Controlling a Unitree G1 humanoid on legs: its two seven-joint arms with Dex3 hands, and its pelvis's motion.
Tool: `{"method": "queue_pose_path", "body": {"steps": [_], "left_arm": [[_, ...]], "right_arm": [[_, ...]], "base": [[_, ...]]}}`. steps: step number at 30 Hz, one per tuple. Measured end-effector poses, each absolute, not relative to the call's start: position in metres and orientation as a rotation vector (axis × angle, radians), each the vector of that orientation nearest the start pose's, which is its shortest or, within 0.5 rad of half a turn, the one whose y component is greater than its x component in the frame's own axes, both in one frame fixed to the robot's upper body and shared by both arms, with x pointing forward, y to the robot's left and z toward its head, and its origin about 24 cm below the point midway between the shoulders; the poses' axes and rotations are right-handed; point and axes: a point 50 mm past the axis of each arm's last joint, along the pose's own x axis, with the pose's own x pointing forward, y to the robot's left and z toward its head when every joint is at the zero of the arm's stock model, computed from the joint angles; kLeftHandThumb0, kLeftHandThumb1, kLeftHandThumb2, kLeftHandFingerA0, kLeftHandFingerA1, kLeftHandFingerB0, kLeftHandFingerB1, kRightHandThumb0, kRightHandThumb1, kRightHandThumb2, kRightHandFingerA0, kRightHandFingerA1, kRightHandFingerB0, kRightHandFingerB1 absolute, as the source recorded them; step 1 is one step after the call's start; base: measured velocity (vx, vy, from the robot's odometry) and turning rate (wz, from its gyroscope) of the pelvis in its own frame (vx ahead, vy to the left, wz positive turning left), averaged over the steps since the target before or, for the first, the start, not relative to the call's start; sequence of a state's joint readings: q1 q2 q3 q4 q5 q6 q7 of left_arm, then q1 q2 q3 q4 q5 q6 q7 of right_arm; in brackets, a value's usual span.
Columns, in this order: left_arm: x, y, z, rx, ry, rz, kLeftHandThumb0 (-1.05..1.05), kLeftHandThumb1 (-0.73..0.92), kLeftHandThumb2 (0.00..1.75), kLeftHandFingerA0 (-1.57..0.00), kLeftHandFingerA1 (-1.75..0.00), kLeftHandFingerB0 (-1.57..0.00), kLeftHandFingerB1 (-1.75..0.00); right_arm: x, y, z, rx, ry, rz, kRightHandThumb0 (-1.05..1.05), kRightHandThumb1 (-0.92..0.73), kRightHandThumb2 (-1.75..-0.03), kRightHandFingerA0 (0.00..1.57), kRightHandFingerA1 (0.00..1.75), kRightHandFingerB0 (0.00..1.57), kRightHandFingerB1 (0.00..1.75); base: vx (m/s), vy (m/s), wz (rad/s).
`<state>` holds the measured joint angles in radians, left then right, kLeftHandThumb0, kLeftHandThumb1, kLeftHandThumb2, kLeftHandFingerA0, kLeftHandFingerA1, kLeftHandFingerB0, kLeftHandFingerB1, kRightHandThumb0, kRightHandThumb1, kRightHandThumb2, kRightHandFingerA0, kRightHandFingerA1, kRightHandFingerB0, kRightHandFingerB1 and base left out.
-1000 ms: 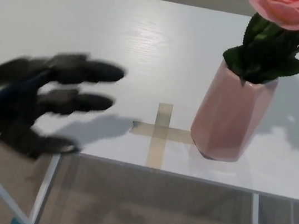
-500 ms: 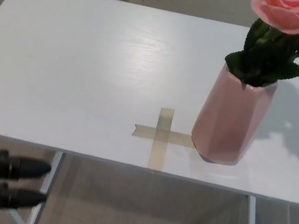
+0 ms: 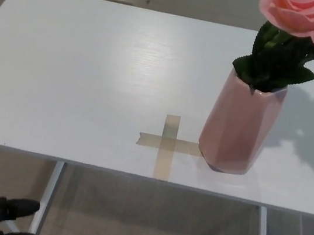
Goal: Use the left hand to pick up the rose and then lift and insert it into the pink vase.
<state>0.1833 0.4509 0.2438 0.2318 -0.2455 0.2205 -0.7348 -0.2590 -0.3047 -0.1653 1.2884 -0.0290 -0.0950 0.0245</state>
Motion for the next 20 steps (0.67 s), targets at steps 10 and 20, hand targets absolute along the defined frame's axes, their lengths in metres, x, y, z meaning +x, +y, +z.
{"method": "queue_pose_path", "body": {"steps": [10,20], "left_arm": [[0.180,0.294,-0.070,0.000,0.800,-0.173,-0.67,0.56,0.58,-0.33,-0.33,-0.34,-0.32],[0.176,0.304,-0.094,0.094,0.935,-0.003,-0.69,0.55,0.57,-0.32,-0.33,-0.30,-0.31]], "right_arm": [[0.188,-0.272,-0.116,-0.172,0.908,-0.238,-0.33,-0.67,-0.59,0.70,0.50,0.58,0.45],[0.187,-0.272,-0.116,-0.161,0.906,-0.248,-0.31,-0.65,-0.59,0.69,0.51,0.58,0.46]], "base": [[0.00,0.000,0.00],[0.00,0.000,0.00]]}}
